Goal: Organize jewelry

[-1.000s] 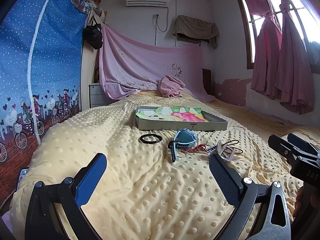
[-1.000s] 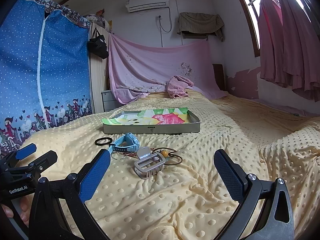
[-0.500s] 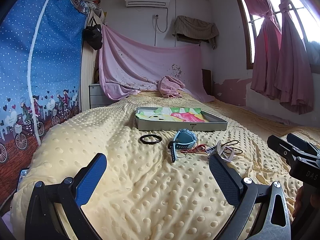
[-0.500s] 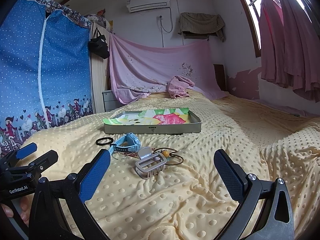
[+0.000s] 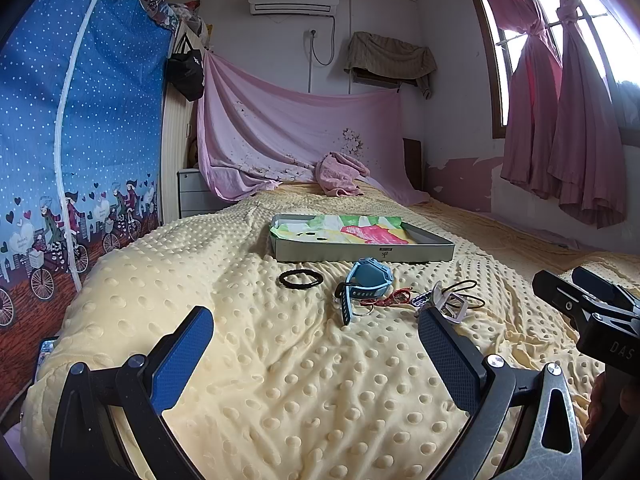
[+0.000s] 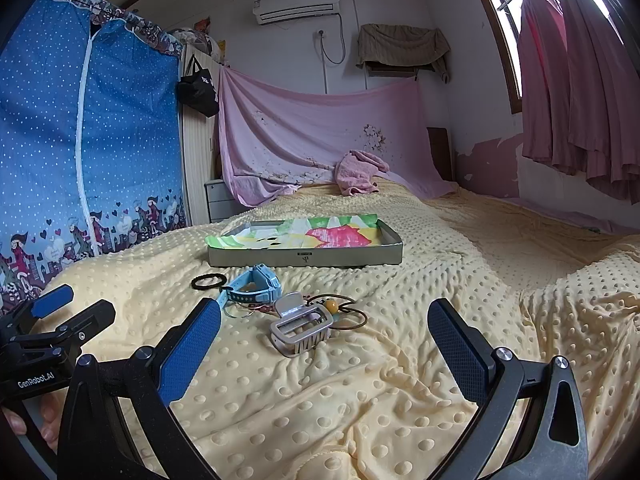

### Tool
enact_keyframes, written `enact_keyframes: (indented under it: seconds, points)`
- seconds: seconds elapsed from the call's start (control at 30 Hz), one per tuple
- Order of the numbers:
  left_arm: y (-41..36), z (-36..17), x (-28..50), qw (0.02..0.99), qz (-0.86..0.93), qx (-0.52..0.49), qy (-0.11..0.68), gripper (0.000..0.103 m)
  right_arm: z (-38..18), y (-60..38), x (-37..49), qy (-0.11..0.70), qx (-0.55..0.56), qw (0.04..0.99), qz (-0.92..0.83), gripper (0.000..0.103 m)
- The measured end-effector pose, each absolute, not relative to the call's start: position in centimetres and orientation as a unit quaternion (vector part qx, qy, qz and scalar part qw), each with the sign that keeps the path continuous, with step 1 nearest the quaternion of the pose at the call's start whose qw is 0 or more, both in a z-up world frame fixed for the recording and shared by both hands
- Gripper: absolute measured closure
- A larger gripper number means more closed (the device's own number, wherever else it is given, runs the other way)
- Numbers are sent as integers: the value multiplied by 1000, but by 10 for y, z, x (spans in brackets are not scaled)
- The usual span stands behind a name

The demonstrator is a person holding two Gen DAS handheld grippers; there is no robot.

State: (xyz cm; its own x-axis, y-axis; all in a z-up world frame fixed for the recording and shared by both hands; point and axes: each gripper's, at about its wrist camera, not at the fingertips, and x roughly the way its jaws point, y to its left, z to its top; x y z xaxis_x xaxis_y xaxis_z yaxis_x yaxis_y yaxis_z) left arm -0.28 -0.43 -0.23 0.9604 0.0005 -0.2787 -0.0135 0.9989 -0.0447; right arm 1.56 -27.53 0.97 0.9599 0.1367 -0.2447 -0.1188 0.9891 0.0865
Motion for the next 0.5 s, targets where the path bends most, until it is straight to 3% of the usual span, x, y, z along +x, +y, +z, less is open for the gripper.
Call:
enact_keyframes:
  seconds: [0.5]
  points:
    - [-7,-2,-3,990,1,-23,140,0,9,-275,16,127,35,989,64,1]
